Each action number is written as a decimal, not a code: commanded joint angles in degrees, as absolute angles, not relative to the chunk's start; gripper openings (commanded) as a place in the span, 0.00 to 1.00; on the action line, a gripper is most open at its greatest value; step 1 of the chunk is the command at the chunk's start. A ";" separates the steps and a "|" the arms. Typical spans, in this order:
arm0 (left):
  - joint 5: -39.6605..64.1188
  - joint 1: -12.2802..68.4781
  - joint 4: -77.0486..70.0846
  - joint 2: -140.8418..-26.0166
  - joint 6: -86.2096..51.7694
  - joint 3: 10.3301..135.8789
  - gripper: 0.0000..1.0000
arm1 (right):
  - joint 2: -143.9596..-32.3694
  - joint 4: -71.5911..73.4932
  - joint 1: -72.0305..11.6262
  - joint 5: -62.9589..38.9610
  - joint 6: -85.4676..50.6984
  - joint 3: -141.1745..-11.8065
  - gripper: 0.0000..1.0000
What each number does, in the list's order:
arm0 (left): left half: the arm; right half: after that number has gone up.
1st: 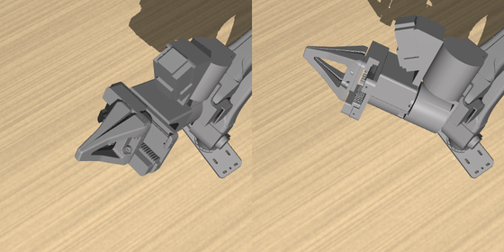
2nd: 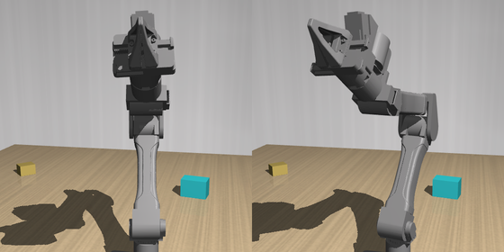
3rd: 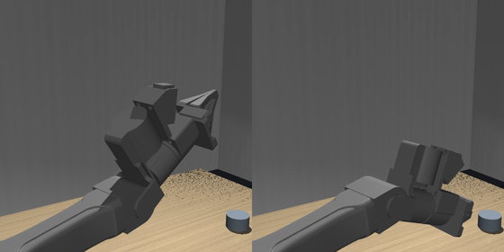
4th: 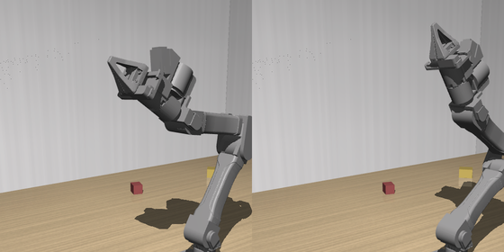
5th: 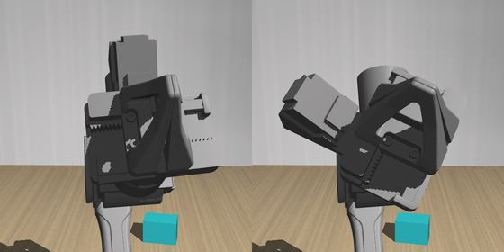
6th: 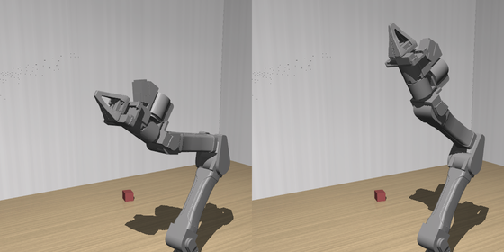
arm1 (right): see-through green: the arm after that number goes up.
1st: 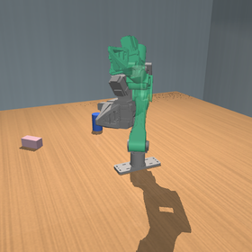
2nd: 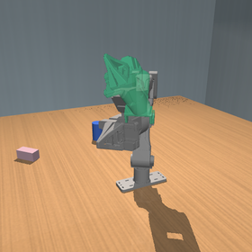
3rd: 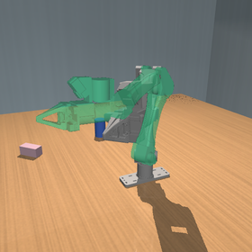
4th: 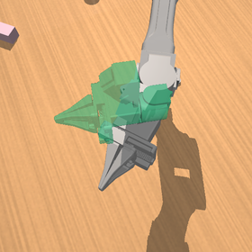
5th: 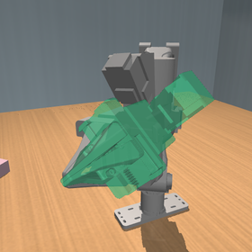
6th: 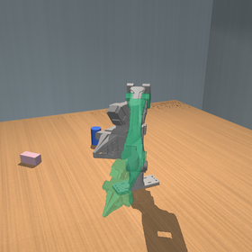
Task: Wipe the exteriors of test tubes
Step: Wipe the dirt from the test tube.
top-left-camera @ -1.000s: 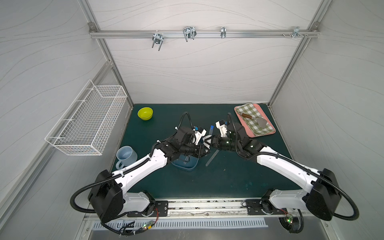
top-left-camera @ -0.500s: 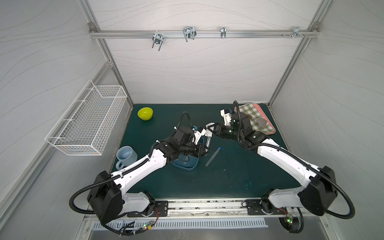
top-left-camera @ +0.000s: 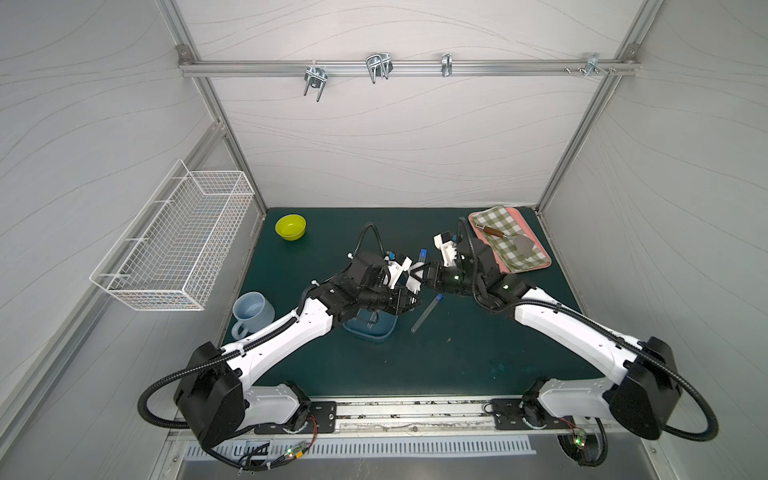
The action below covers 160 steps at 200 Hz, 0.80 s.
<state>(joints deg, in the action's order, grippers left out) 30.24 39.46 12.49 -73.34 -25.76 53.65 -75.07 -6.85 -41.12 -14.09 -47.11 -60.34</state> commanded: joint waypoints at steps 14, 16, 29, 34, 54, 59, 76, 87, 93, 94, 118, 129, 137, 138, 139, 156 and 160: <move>30.47 39.15 9.67 -71.38 -26.02 54.13 0.08 | -77.01 -8.40 -37.53 -16.45 -43.98 -64.16 0.26; 30.49 39.19 9.67 -71.44 -26.02 54.14 0.08 | -76.98 -8.52 -37.55 -16.55 -43.95 -64.16 0.26; 30.34 39.17 9.52 -71.42 -26.10 53.97 0.08 | -76.30 -8.46 -38.35 -16.04 -44.29 -62.61 0.26; 30.36 39.20 9.46 -71.60 -26.19 54.01 0.08 | -75.94 -8.38 -38.87 -15.62 -44.71 -61.65 0.26; 30.73 39.17 9.34 -72.05 -26.25 54.21 0.08 | -74.40 -6.81 -41.89 -14.13 -47.34 -57.31 0.26; 30.69 39.16 9.32 -72.05 -26.28 54.22 0.08 | -74.03 -6.49 -42.75 -13.50 -47.98 -56.36 0.26; 30.67 39.08 9.39 -72.07 -26.13 54.22 0.08 | -73.15 -5.51 -44.95 -12.29 -49.92 -53.98 0.26; 30.76 39.01 9.57 -72.12 -26.15 54.36 0.08 | -72.94 -5.10 -45.24 -11.82 -50.36 -53.29 0.26; 30.79 38.95 9.65 -72.08 -26.04 54.37 0.08 | -72.91 -5.36 -45.07 -11.23 -50.09 -53.47 0.26; 30.82 38.98 9.66 -72.12 -26.03 54.34 0.08 | -72.93 -5.40 -44.99 -11.15 -50.01 -53.54 0.26; 30.89 38.91 9.84 -72.03 -26.02 54.40 0.08 | -74.35 -6.63 -41.95 -12.72 -47.58 -57.04 0.26; 30.87 38.87 9.84 -71.98 -26.02 54.40 0.08 | -75.40 -7.23 -40.07 -13.85 -46.20 -59.24 0.26; 30.78 38.85 9.79 -71.98 -26.02 54.40 0.08 | -76.23 -7.72 -38.95 -14.37 -45.24 -60.82 0.26; 30.82 38.89 9.77 -71.94 -26.02 54.40 0.08 | -76.35 -7.77 -38.81 -14.44 -45.16 -60.91 0.26; 30.79 38.87 9.76 -71.96 -26.02 54.40 0.08 | -76.45 -7.84 -38.74 -14.47 -44.93 -61.17 0.26; 30.94 38.92 9.84 -71.98 -26.10 54.49 0.08 | -77.47 -8.41 -37.78 -15.40 -43.75 -63.31 0.26; 30.94 38.92 9.84 -71.96 -26.10 54.46 0.08 | -77.58 -8.53 -37.77 -15.37 -43.65 -63.49 0.26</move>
<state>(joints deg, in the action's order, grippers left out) 30.44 39.35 12.97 -73.10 -26.00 53.23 -76.01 -5.61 -39.22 -15.46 -46.30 -60.97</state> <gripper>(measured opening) 0.147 0.257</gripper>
